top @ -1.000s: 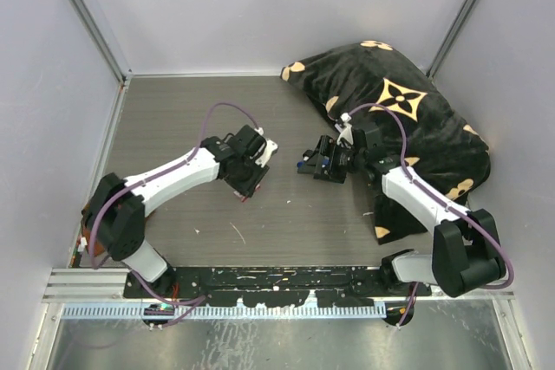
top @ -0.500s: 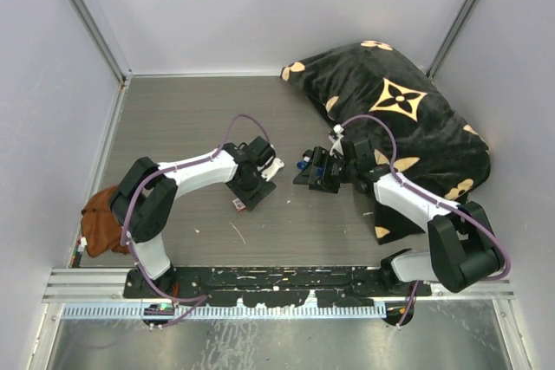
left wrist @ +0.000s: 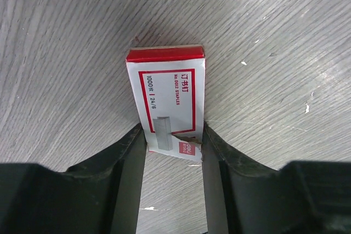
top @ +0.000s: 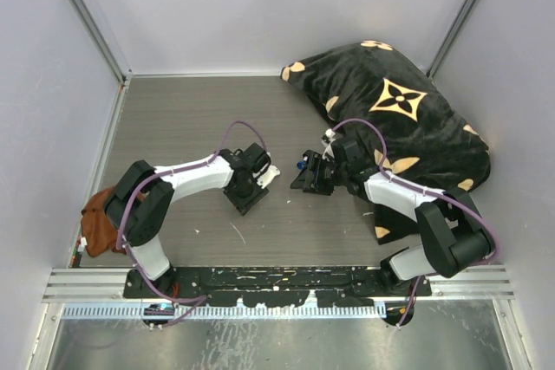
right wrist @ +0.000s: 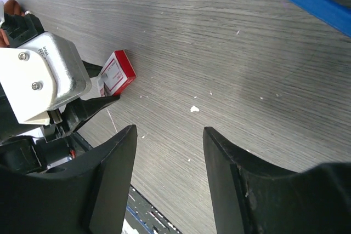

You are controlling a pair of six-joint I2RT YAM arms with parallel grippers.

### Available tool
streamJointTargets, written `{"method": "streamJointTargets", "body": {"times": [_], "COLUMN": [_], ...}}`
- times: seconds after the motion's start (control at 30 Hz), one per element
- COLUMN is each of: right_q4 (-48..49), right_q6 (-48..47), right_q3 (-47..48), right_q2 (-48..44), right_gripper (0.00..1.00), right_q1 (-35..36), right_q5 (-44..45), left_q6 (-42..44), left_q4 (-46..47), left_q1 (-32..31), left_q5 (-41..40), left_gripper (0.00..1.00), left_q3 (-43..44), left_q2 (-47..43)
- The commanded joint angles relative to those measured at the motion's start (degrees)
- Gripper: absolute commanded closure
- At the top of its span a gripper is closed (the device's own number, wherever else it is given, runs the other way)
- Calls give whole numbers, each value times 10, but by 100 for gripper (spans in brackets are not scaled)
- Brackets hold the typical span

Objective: Load the staples into the stapler
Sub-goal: Place the staple box at the center of the board.

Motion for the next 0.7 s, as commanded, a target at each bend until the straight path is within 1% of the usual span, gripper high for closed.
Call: {"method": "streamJointTargets", "body": {"times": [0.0, 0.13, 0.17, 0.2, 0.27, 0.33, 0.4, 0.47, 0.5, 0.57, 0.63, 0.67], "right_q4": [10, 2, 2, 2, 6, 18, 30, 33, 34, 35, 35, 34], "right_q6": [-22, -26, -26, -28, -33, -43, -56, -71, -78, -87, -98, -103], "right_q3": [13, 10, 10, 10, 10, 11, 16, 29, 38, 56, 76, 87], "right_q2": [-4, -14, -16, -17, -16, -11, 0, 20, 33, 57, 79, 90], "right_gripper": [43, 43, 44, 44, 44, 45, 46, 46, 46, 48, 49, 48], "right_q1": [1, 0, 0, 0, 0, 0, 0, 1, 1, 8, 17, 22], "right_q5": [20, 34, 35, 35, 33, 20, 4, -20, -38, -51, -56, -57], "left_q6": [14, 12, 7, 3, -8, -22, -41, -69, -90, -146, -225, -271], "left_q4": [22, 32, 34, 36, 40, 43, 47, 57, 62, 71, 87, 96], "left_q1": [-8, -23, -24, -24, -24, -24, -24, -24, -21, -10, 4, 8], "left_q5": [28, 46, 44, 42, 29, 9, -5, -19, -24, -23, -11, -7], "left_gripper": [59, 61, 60, 55, 40, 26, 16, 9, 8, 9, 12, 16], "left_q3": [8, 42, 48, 51, 48, 35, 15, -9, -21, -50, -81, -96], "left_q2": [0, 21, 24, 22, 7, -20, -56, -99, -122, -161, -194, -210]}}
